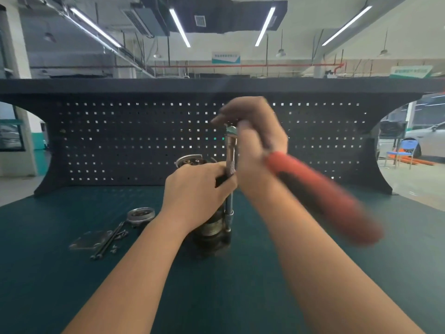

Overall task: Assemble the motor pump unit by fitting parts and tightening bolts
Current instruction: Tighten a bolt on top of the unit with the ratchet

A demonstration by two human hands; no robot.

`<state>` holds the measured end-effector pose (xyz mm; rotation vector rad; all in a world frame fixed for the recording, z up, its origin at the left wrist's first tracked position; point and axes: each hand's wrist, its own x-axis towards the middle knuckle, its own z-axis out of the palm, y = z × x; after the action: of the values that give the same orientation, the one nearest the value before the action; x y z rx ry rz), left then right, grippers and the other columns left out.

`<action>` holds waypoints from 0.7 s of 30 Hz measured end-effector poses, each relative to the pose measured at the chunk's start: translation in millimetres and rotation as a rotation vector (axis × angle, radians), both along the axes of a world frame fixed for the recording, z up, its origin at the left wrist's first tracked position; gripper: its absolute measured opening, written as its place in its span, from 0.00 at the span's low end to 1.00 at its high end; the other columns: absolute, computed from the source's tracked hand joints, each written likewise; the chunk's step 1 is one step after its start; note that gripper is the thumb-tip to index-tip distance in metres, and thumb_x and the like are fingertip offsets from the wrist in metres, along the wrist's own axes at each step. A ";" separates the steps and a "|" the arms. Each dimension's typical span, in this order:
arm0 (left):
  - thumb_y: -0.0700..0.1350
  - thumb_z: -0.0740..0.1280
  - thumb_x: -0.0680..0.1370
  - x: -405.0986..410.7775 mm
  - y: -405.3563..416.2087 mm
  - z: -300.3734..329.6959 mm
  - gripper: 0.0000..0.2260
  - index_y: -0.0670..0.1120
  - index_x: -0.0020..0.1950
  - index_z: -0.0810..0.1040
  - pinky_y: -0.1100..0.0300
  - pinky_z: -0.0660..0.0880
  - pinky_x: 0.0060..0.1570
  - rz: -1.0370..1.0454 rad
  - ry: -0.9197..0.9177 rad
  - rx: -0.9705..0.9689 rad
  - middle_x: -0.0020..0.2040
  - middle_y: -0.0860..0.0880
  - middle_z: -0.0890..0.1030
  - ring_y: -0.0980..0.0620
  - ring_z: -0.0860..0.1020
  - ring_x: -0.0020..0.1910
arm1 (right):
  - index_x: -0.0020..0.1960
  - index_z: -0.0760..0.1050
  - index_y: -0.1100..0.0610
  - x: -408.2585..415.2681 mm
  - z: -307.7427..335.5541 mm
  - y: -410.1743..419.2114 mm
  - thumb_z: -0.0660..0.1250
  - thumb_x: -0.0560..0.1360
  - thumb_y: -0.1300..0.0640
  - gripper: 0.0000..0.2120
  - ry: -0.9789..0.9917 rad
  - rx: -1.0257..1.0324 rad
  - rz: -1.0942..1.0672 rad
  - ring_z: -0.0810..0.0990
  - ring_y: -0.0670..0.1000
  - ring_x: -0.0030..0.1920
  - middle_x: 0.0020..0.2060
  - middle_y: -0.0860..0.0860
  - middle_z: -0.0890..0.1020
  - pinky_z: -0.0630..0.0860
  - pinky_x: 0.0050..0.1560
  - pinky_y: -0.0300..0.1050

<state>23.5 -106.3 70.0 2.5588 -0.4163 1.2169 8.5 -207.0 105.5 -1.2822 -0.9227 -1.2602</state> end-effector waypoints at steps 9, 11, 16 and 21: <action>0.69 0.52 0.75 8.2 -2.4 -6.7 0.20 0.63 0.51 0.79 0.63 0.57 0.28 -0.087 -0.058 -0.071 0.28 0.58 0.75 0.59 0.64 0.29 | 0.53 0.69 0.55 6.1 11.0 -18.0 0.54 0.68 0.70 0.17 0.144 0.429 0.120 0.78 0.45 0.43 0.42 0.56 0.78 0.73 0.50 0.36; 0.63 0.51 0.76 4.6 -5.0 -2.5 0.23 0.53 0.54 0.80 0.56 0.65 0.33 -0.074 -0.001 -0.137 0.35 0.48 0.76 0.48 0.67 0.36 | 0.49 0.73 0.54 -1.3 10.5 -2.5 0.57 0.65 0.74 0.21 -0.097 0.275 -0.173 0.80 0.51 0.41 0.39 0.56 0.79 0.76 0.46 0.42; 0.47 0.80 0.67 -12.2 -14.8 -6.8 0.28 0.49 0.55 0.65 0.60 0.74 0.36 -0.174 0.074 -0.191 0.43 0.46 0.82 0.46 0.81 0.43 | 0.44 0.80 0.57 -12.1 -3.7 38.1 0.64 0.62 0.67 0.13 -0.051 -0.221 -0.652 0.77 0.57 0.49 0.40 0.49 0.81 0.63 0.54 0.48; 0.38 0.68 0.75 -8.7 -10.8 -9.1 0.07 0.49 0.44 0.73 0.71 0.67 0.42 -0.166 0.119 -0.294 0.46 0.43 0.80 0.47 0.73 0.43 | 0.49 0.81 0.56 -8.4 1.0 23.5 0.65 0.68 0.66 0.13 -0.002 -0.242 -0.525 0.77 0.53 0.52 0.43 0.46 0.82 0.63 0.55 0.48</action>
<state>14.7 -117.1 60.9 2.2827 -0.3828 0.9811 0.2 -183.5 106.5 -1.7935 -0.7801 -1.5817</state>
